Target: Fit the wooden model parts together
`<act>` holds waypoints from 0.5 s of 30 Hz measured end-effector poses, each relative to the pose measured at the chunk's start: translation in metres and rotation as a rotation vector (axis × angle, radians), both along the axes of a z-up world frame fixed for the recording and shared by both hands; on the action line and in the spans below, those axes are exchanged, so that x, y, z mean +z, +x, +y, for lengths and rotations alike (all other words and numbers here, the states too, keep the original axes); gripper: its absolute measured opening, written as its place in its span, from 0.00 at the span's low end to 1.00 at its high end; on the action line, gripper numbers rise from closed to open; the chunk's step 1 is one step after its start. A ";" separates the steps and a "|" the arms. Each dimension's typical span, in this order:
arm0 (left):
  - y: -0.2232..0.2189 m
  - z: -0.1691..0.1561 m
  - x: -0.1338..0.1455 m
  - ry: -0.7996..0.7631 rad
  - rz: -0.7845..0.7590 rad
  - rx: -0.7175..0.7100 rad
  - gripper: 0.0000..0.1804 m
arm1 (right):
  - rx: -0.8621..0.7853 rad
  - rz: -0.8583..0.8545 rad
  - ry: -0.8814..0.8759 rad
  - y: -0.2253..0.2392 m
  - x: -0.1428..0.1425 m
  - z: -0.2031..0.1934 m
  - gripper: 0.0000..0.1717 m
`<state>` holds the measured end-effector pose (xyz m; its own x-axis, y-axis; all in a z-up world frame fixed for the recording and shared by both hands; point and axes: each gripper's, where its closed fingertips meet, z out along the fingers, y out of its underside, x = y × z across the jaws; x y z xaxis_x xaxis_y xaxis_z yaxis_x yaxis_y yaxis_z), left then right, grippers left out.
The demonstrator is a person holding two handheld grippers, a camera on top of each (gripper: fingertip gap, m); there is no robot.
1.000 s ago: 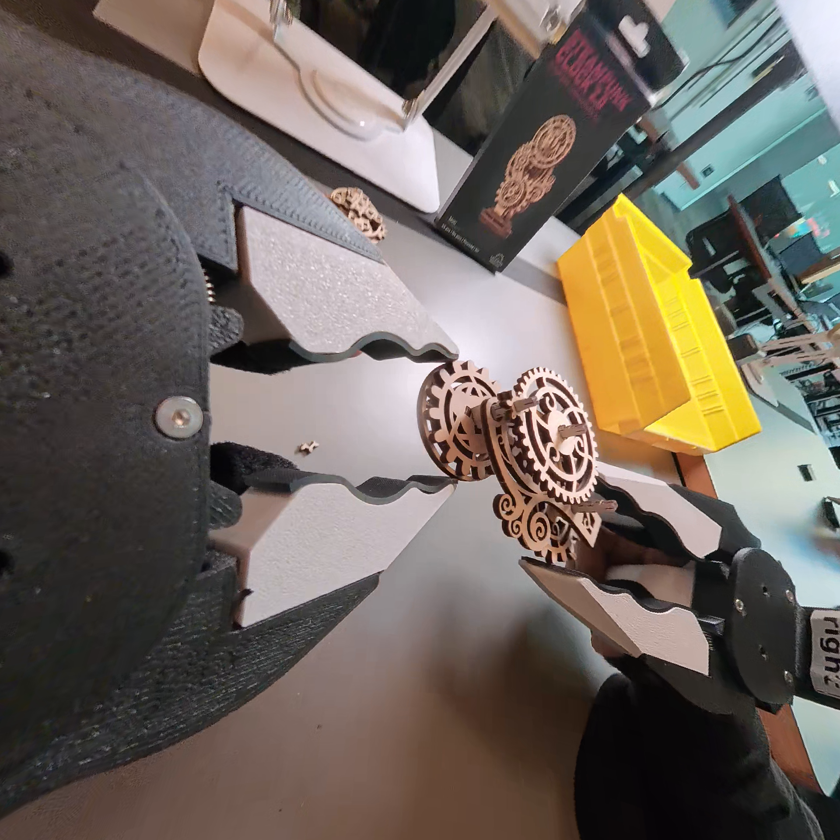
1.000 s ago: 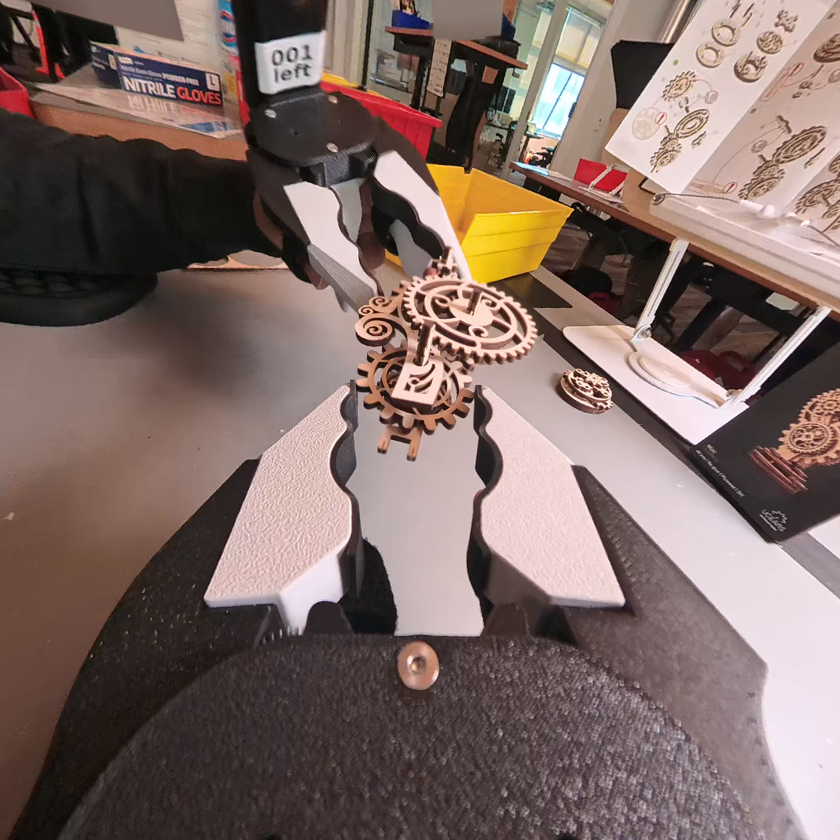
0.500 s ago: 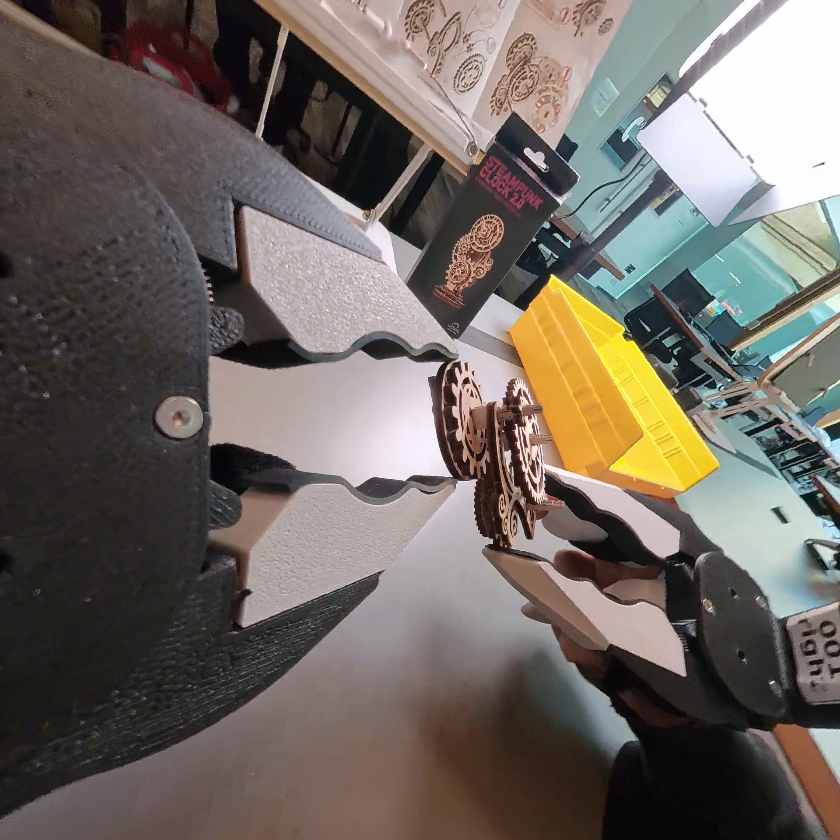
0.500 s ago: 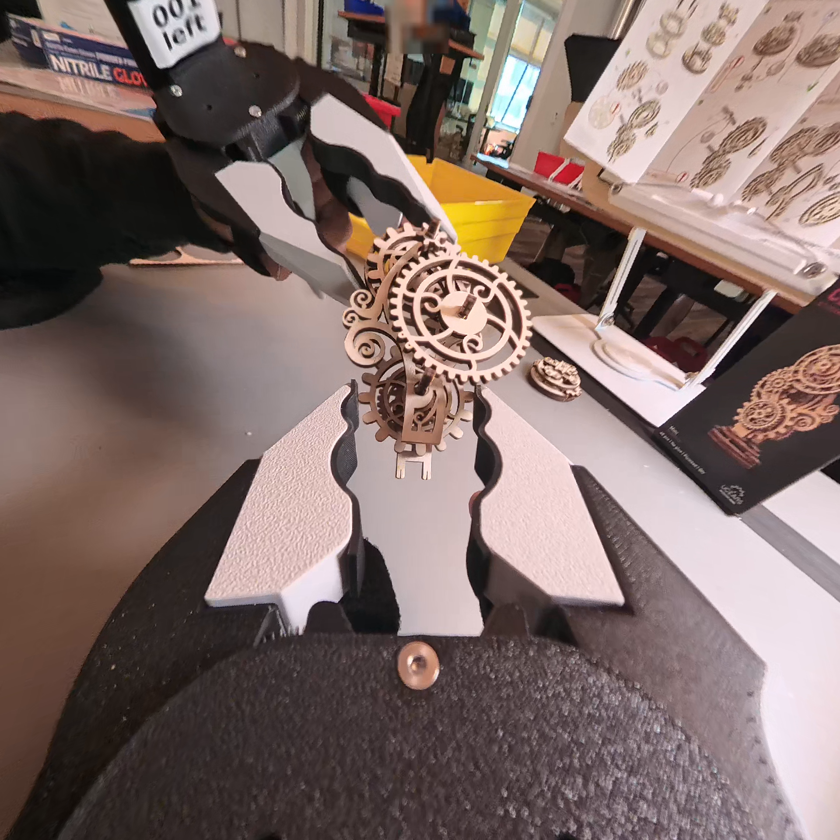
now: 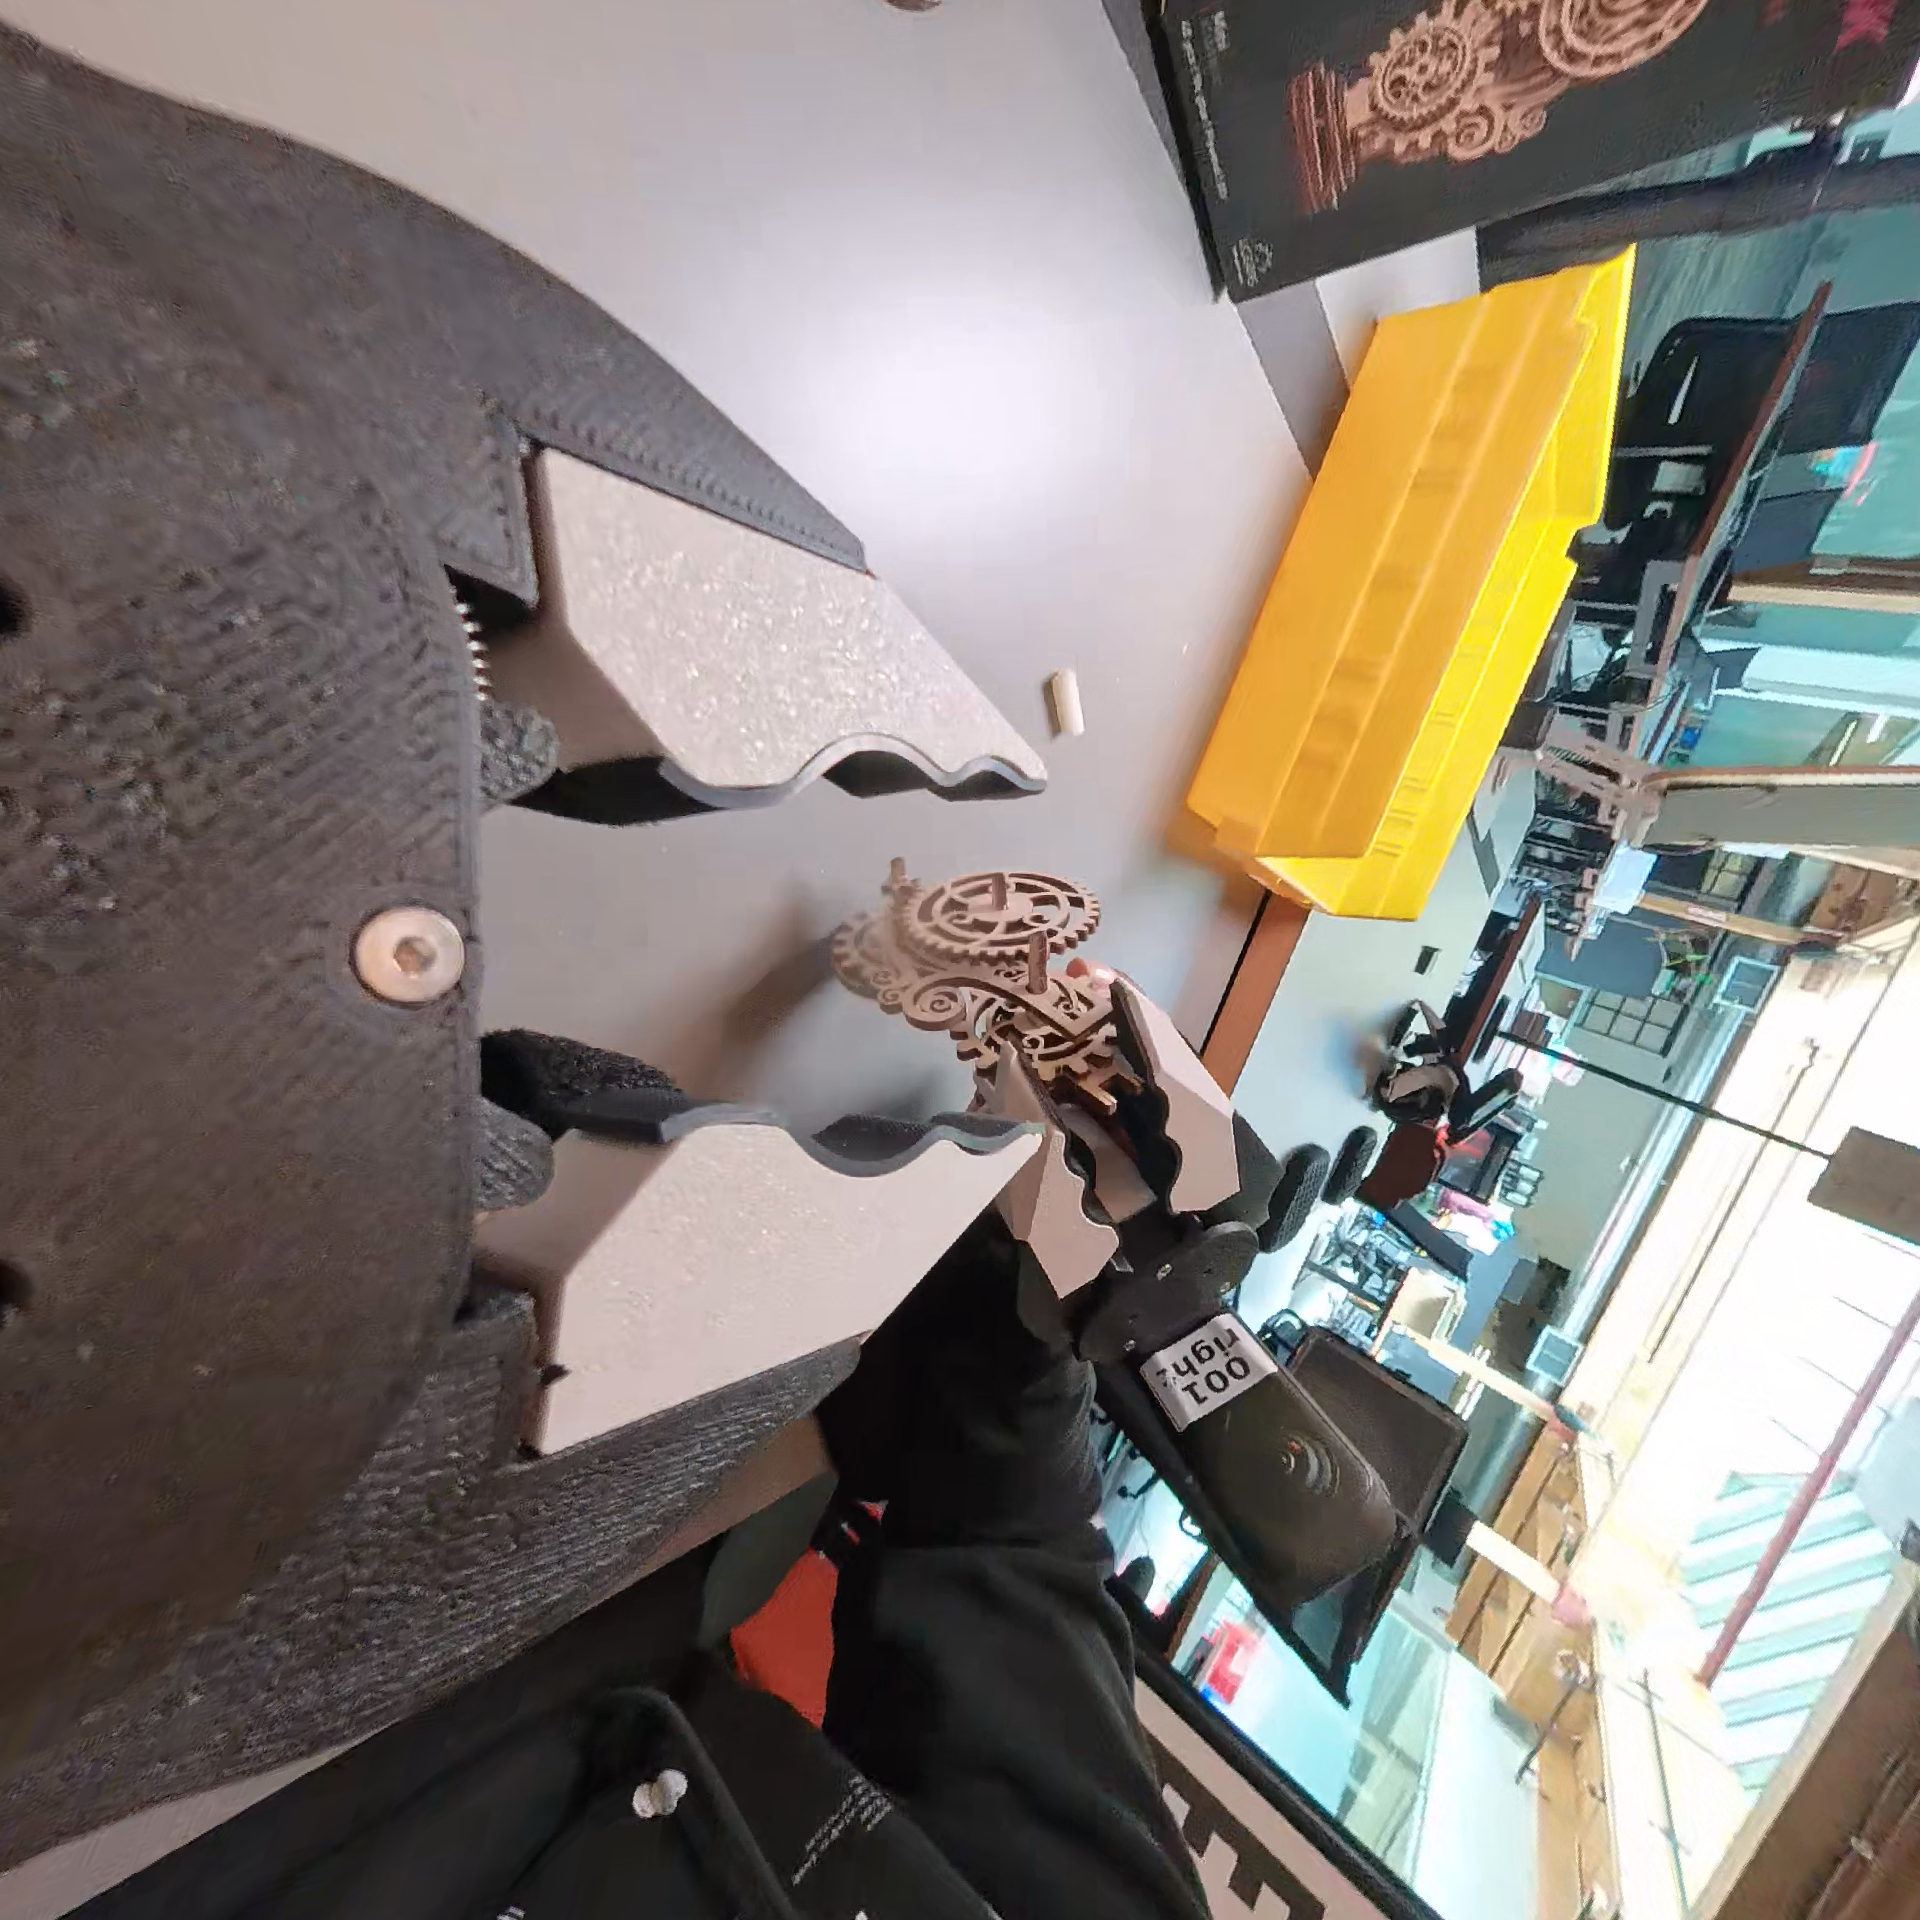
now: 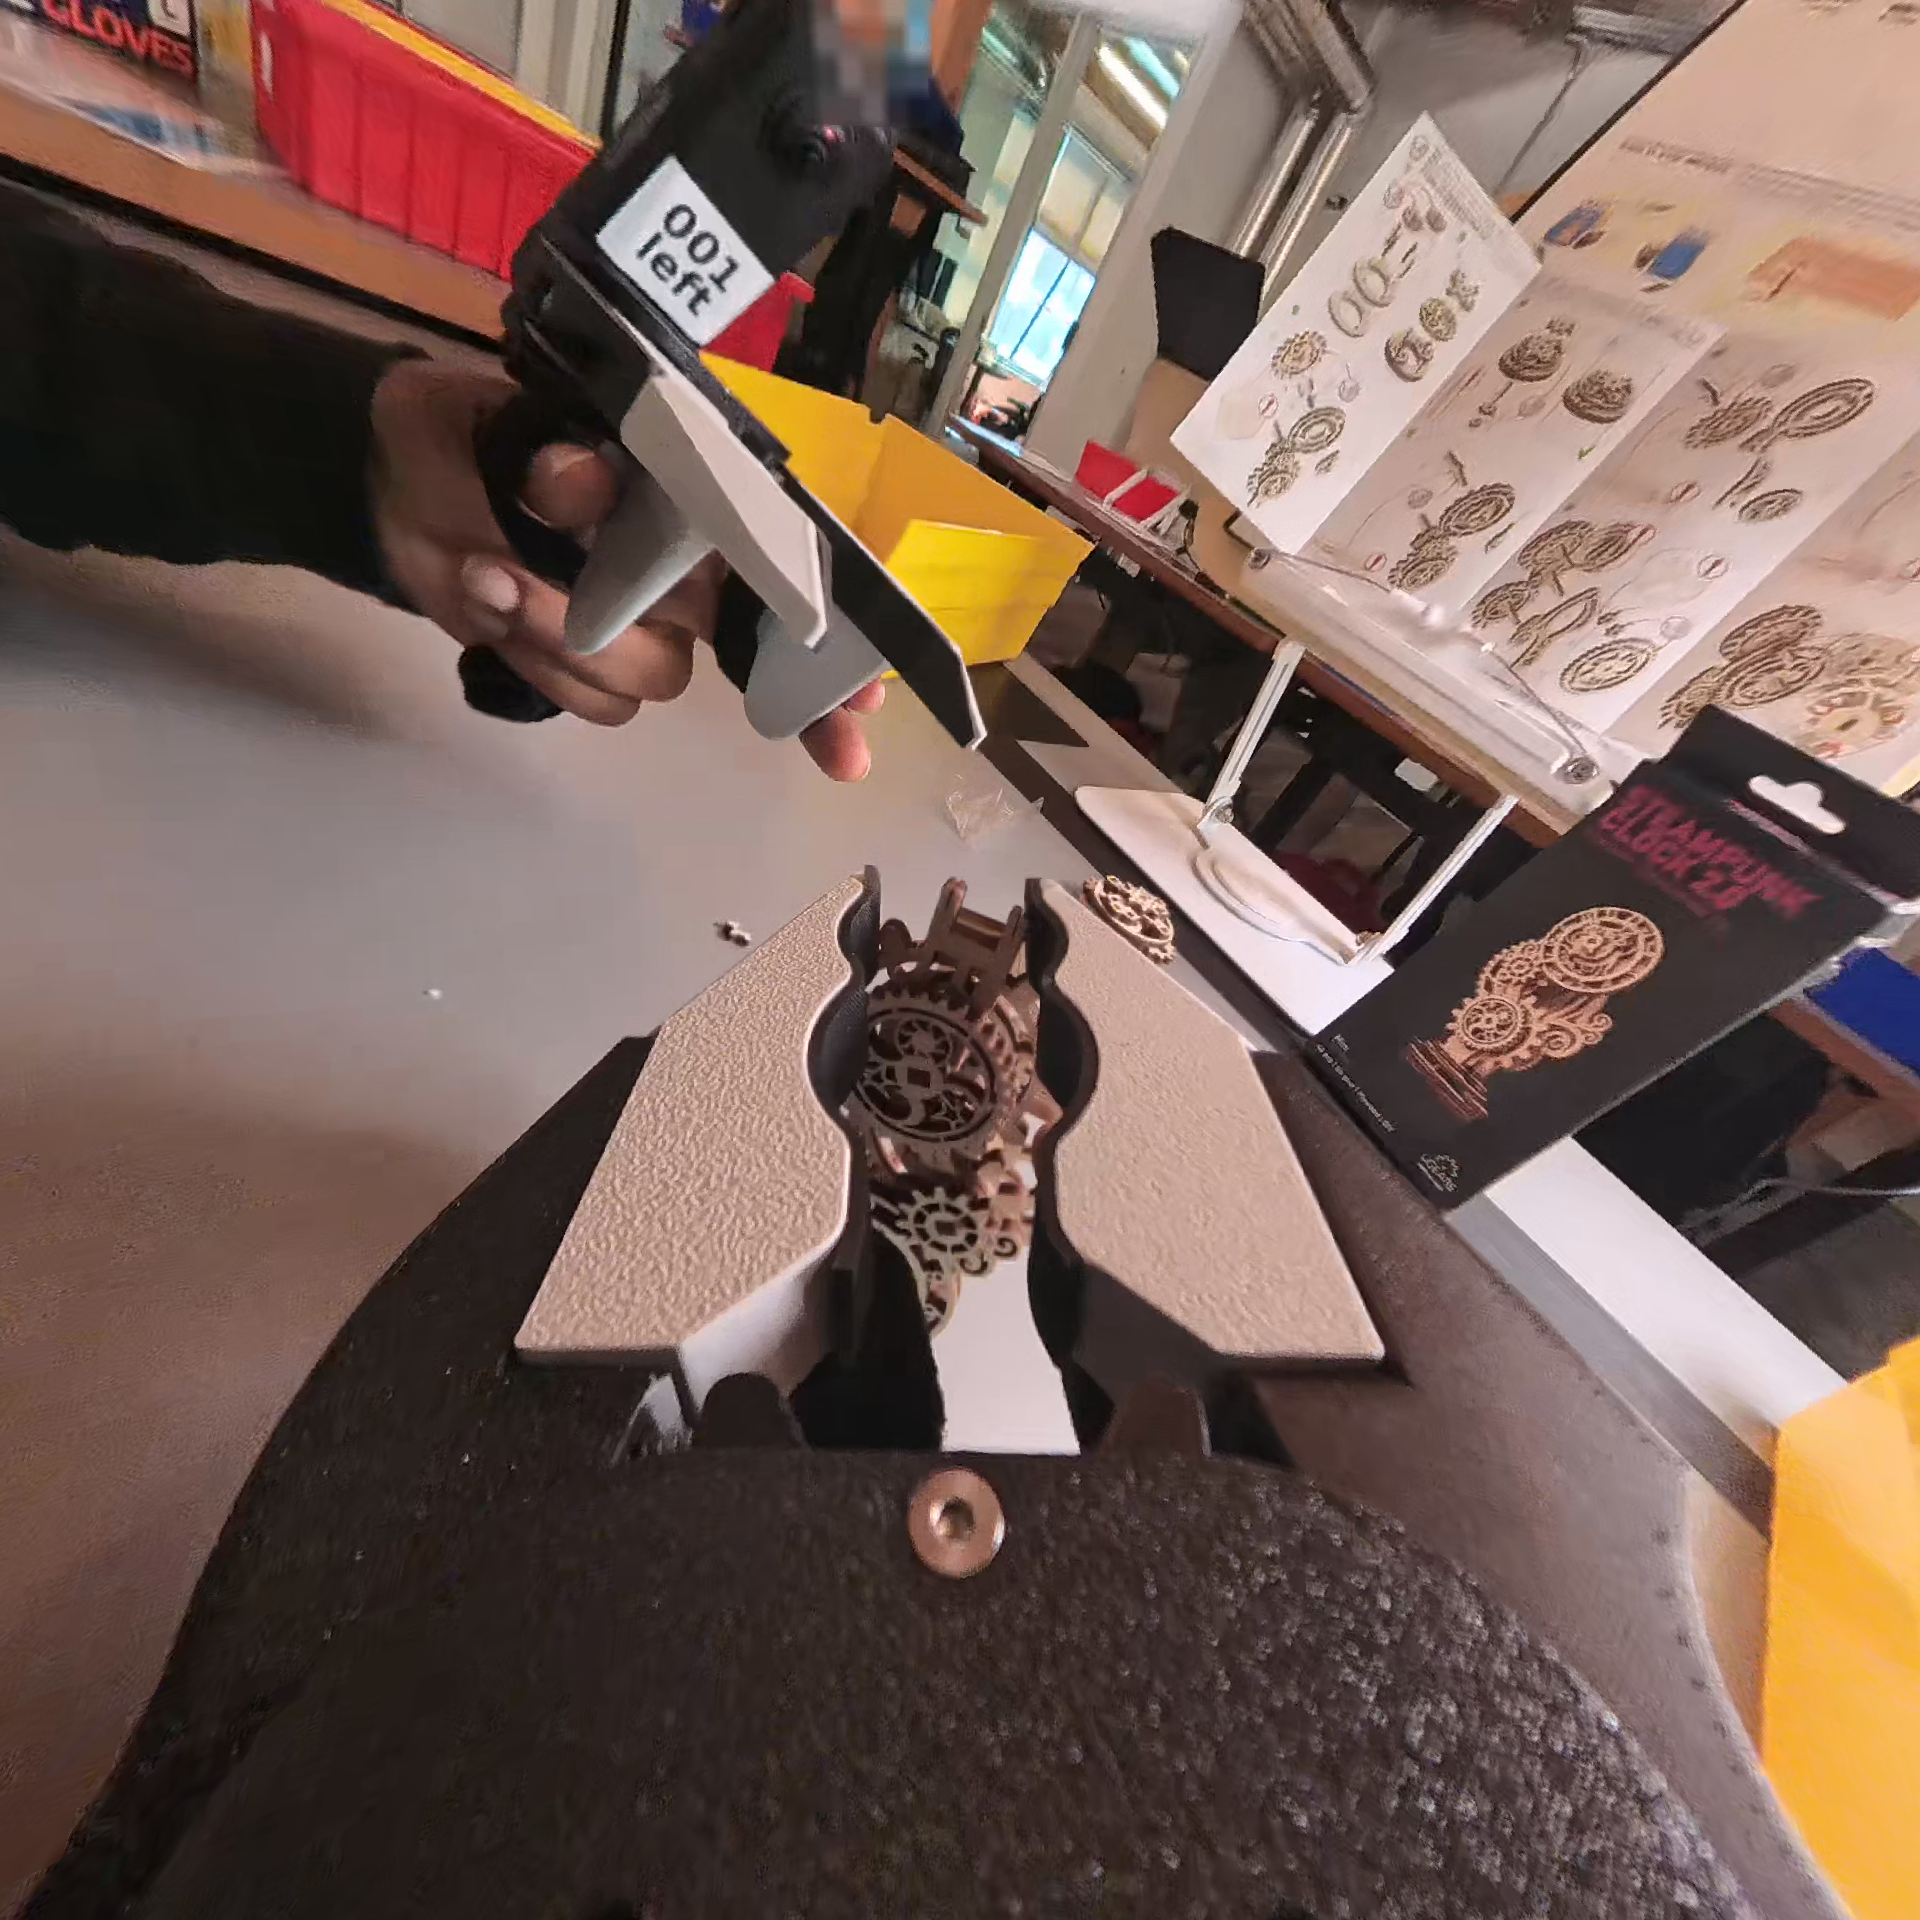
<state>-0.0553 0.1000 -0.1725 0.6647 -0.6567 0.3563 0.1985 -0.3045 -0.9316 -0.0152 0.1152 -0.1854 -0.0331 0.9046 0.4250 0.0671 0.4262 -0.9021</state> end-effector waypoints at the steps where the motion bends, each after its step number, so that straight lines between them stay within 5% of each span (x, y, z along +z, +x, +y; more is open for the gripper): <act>1: -0.002 0.000 0.000 0.001 -0.008 0.007 0.31 | 0.002 0.002 -0.014 0.000 0.000 0.001 0.15; 7: -0.008 0.001 -0.008 -0.036 0.034 0.020 0.29 | -0.017 -0.016 -0.018 0.003 0.000 0.008 0.14; 15: 0.048 0.013 -0.066 -0.088 0.425 0.033 0.36 | -0.025 0.027 -0.018 -0.001 0.013 0.001 0.14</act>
